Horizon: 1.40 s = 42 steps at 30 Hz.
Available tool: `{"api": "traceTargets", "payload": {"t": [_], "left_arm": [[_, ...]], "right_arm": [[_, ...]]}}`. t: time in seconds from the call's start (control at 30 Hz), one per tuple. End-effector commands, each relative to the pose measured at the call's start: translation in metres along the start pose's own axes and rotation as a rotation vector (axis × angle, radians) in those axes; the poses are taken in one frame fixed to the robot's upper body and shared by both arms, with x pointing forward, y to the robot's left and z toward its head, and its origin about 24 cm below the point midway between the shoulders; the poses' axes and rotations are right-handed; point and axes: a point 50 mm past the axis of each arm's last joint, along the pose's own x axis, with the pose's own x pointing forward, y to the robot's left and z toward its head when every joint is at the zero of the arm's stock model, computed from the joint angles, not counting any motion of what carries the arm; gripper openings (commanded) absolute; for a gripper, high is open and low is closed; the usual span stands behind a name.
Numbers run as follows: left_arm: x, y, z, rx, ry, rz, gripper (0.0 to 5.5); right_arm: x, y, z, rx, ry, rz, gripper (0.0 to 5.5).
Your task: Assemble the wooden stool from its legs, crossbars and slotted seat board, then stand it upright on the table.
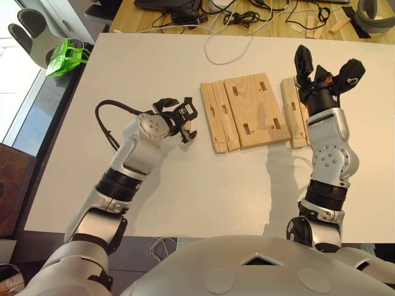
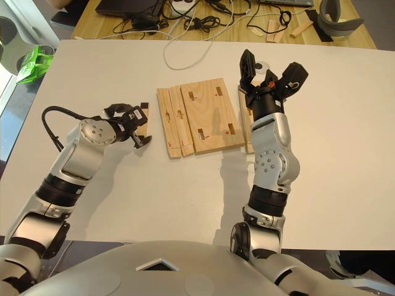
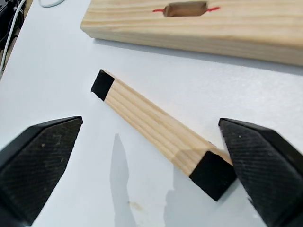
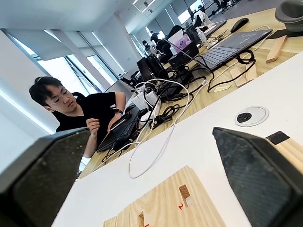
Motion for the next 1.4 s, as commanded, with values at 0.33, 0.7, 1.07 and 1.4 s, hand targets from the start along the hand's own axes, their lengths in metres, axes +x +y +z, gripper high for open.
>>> {"api": "traceTargets", "payload": {"t": [0.33,0.7,1.07,1.4], "left_arm": [[0.014,-0.022,-0.03,-0.37,0.132,-0.188,5.38],[0.042,-0.033,-0.026,-0.64,0.22,-0.293,5.04],[0.059,-0.035,-0.018,-0.525,0.228,-0.273,3.54],[0.063,-0.029,-0.018,-0.535,0.221,-0.255,2.39]], "right_arm": [[-0.006,0.0,-0.01,-0.014,0.004,-0.003,4.78],[-0.004,-0.001,-0.011,-0.004,-0.051,-0.032,4.78],[0.002,-0.008,-0.005,-0.046,-0.066,-0.049,4.78],[0.012,0.008,0.001,-0.043,-0.107,-0.03,4.78]]}}
